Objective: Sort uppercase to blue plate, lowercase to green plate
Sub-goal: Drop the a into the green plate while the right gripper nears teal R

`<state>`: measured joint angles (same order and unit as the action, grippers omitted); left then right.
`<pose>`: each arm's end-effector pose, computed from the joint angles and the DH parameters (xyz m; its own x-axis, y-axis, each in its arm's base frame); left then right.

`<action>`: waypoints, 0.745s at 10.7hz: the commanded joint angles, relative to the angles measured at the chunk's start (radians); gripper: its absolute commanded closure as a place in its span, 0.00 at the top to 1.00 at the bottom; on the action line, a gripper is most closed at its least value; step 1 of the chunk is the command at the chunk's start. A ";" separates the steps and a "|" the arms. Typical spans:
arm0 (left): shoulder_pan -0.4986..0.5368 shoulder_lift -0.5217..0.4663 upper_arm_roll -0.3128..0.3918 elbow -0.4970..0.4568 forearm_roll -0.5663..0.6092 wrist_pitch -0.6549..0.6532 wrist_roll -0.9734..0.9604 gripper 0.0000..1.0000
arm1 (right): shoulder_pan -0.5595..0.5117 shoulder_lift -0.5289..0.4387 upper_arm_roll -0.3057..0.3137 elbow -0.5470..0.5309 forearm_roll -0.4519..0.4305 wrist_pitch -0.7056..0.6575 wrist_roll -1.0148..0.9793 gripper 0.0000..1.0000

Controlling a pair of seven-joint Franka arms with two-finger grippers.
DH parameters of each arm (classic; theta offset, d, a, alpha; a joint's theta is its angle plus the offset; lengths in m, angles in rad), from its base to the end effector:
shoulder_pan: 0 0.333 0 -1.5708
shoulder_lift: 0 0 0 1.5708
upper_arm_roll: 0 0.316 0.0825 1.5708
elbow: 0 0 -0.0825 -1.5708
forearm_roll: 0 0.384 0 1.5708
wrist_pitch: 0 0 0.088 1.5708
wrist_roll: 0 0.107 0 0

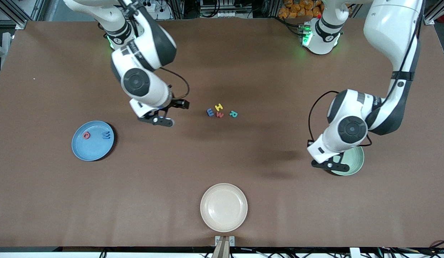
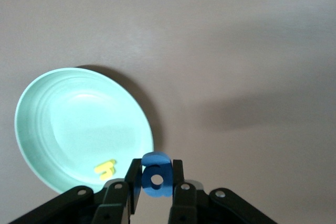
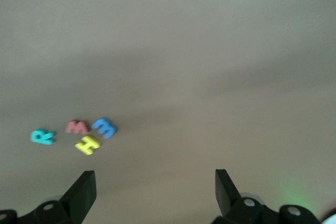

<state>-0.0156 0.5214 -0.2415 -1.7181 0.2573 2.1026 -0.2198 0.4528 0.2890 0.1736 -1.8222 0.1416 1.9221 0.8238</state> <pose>0.6403 -0.1409 0.2830 0.9836 -0.1506 -0.0994 -0.1613 -0.9808 -0.1093 0.4898 0.3593 0.3675 0.9339 -0.2527 -0.2531 -0.2552 -0.9666 0.0233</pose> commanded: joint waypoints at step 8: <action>0.120 0.005 -0.018 -0.074 -0.007 0.045 0.003 0.13 | 0.197 0.122 0.063 -0.034 0.001 0.326 0.446 1.00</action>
<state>0.0985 0.5437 -0.2524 -1.8010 0.2538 2.1446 -0.2194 0.6198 0.3901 0.2377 -1.8561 0.1415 2.1992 1.2047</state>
